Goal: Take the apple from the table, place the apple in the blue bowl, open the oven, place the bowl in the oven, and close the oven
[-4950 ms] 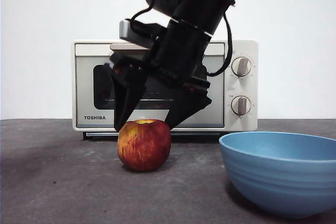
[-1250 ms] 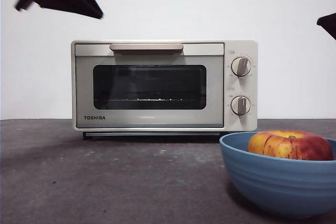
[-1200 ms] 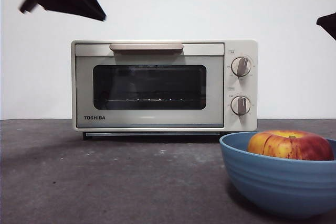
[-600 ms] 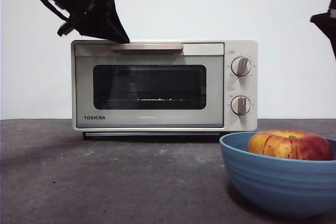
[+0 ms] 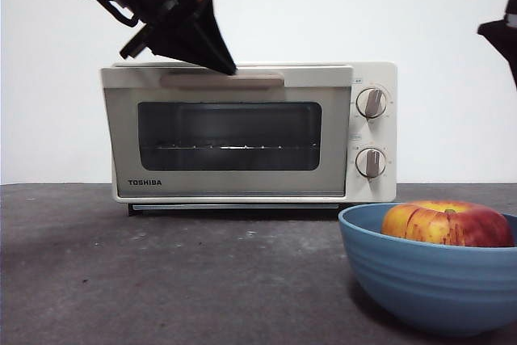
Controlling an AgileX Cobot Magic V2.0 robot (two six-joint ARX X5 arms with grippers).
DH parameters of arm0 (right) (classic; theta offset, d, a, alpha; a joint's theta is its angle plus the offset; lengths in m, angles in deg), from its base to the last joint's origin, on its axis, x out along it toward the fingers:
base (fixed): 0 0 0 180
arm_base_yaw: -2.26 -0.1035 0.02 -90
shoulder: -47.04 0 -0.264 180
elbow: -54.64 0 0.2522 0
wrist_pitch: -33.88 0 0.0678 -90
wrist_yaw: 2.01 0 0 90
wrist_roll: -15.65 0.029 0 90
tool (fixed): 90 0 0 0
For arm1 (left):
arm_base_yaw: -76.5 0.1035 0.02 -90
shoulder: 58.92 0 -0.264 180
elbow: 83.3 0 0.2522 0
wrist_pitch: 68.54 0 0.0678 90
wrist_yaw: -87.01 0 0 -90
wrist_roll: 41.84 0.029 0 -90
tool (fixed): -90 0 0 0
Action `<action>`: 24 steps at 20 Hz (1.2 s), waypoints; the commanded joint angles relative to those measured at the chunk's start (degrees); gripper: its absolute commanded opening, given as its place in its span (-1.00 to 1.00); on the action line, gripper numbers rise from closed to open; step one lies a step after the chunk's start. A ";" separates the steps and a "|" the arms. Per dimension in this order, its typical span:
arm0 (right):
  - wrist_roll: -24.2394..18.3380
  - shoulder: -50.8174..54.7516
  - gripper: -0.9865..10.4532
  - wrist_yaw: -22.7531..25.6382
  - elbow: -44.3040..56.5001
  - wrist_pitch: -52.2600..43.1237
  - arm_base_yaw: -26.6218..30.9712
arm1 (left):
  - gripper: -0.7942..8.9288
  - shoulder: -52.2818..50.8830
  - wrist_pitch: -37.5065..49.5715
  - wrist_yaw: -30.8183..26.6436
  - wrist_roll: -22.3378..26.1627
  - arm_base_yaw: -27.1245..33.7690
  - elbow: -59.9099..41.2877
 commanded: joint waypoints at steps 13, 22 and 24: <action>0.63 -0.52 -0.05 -11.06 -0.17 0.94 2.47 | -0.82 -2.80 -18.67 -1.07 4.44 -4.39 -0.44; -6.43 -2.51 -0.10 -21.07 -0.13 -2.97 13.55 | -0.82 -20.85 -21.05 -1.09 4.81 -0.20 -1.03; -8.11 -4.04 -0.10 -26.32 -0.11 -4.83 16.15 | -0.82 -24.06 -20.96 -1.09 4.79 1.36 -3.17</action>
